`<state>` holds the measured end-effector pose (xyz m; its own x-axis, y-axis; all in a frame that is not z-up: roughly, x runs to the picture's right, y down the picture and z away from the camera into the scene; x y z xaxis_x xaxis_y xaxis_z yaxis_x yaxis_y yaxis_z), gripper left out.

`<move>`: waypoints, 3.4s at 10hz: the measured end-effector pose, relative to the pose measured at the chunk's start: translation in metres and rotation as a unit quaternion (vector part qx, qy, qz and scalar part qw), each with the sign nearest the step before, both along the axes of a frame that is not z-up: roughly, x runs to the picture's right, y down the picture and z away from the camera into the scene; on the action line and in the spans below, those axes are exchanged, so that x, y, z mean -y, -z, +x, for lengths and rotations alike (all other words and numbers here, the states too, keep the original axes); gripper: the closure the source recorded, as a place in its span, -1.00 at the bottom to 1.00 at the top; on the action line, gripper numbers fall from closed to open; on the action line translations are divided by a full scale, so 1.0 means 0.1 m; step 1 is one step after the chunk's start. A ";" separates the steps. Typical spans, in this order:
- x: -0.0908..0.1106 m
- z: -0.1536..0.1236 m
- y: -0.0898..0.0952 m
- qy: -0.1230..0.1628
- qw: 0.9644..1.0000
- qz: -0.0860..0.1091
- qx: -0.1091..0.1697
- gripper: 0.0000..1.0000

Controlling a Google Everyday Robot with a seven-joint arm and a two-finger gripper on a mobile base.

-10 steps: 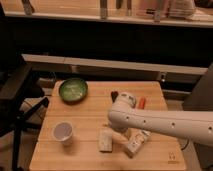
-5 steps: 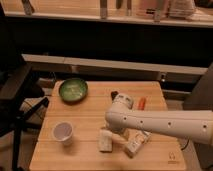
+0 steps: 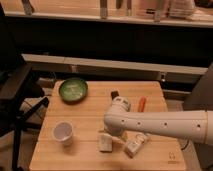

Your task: Place the white sponge in the ceramic bowl

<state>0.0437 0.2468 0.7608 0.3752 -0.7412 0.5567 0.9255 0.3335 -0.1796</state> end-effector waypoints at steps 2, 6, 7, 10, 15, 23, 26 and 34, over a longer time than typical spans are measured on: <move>-0.06 -0.04 -0.02 0.010 1.000 -0.002 0.009 -0.60; -0.14 -0.04 -0.07 0.022 1.000 0.001 0.018 -0.60; -0.17 -0.05 -0.08 0.024 0.999 0.000 0.020 -0.60; -0.24 -0.11 -0.06 0.038 0.999 -0.002 0.027 -0.60; -0.32 -0.14 -0.10 0.046 0.999 -0.006 0.027 -0.60; -0.38 -0.14 -0.13 0.054 0.998 -0.011 0.025 -0.60; -0.38 -0.16 -0.14 0.057 0.998 -0.012 0.026 -0.60; -0.39 -0.17 -0.16 0.060 0.998 -0.014 0.025 -0.60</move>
<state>0.0265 0.2863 0.7764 0.2555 -0.7636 0.5930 0.9666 0.2149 -0.1397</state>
